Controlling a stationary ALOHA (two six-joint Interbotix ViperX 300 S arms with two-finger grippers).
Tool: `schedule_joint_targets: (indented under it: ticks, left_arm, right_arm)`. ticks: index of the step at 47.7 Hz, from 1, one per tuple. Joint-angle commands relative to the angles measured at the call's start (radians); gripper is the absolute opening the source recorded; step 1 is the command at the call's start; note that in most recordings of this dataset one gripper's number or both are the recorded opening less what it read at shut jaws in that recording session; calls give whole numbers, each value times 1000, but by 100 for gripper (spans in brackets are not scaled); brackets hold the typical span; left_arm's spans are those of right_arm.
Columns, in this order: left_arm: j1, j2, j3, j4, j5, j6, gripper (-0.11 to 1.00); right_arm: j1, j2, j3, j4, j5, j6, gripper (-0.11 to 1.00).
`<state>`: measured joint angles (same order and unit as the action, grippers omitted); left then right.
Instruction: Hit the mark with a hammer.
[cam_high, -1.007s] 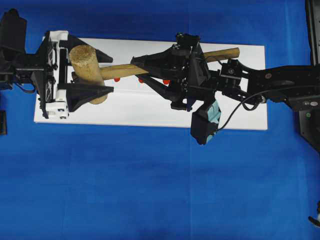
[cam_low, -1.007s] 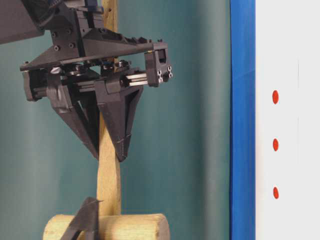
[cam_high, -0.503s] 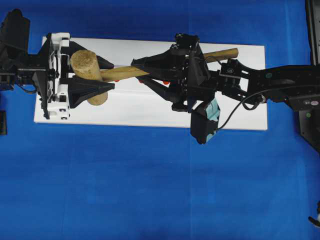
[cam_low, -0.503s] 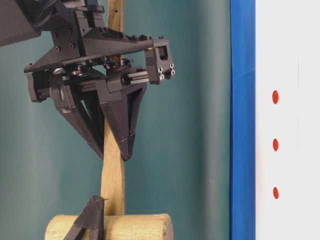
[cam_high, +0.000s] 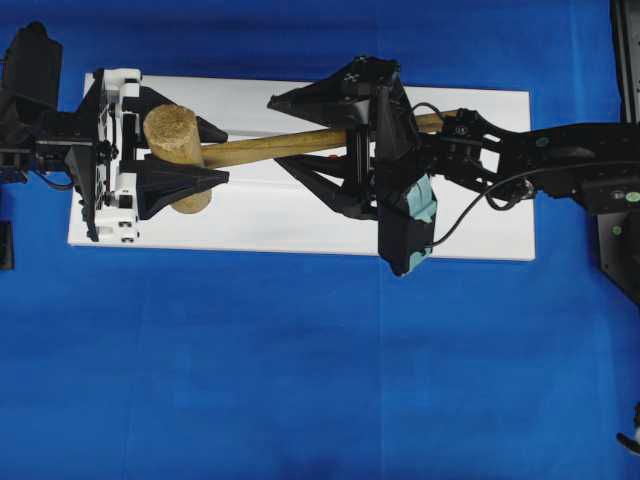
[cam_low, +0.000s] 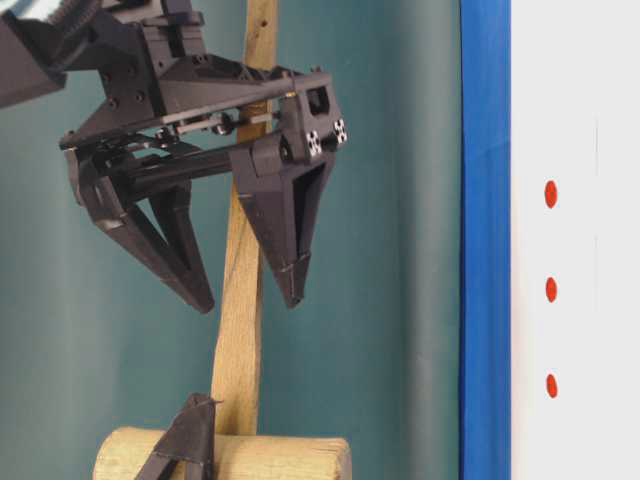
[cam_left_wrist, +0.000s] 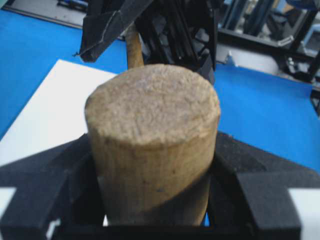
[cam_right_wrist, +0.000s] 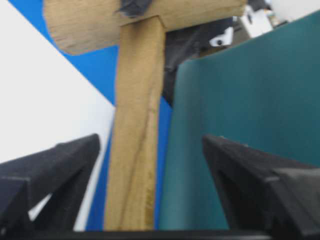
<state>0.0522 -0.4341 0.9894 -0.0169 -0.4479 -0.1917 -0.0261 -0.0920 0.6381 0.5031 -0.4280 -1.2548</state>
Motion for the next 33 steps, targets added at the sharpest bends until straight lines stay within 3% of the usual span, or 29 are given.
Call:
schedule_joint_targets:
  ticks: [1,4,14,20,33]
  left_arm:
    - [-3,-12,-21,6,2,26,43]
    - [-3,-15,-18,5,11,61,43]
    - [-3,-21,-12,5,64,258,43]
    - [-6,-21,-12,5,75,334,43]
    - [-8,-21,-14,5,77,348,43]
  right_arm:
    - [6,-38,-25,15,40,5,96]
    - [11,-49,-28,43,71,15,96]
    - [12,-89,-37,239,163,133,96]
    - [12,-98,-37,298,207,167,96]
    - [11,-97,-37,374,253,183,96]
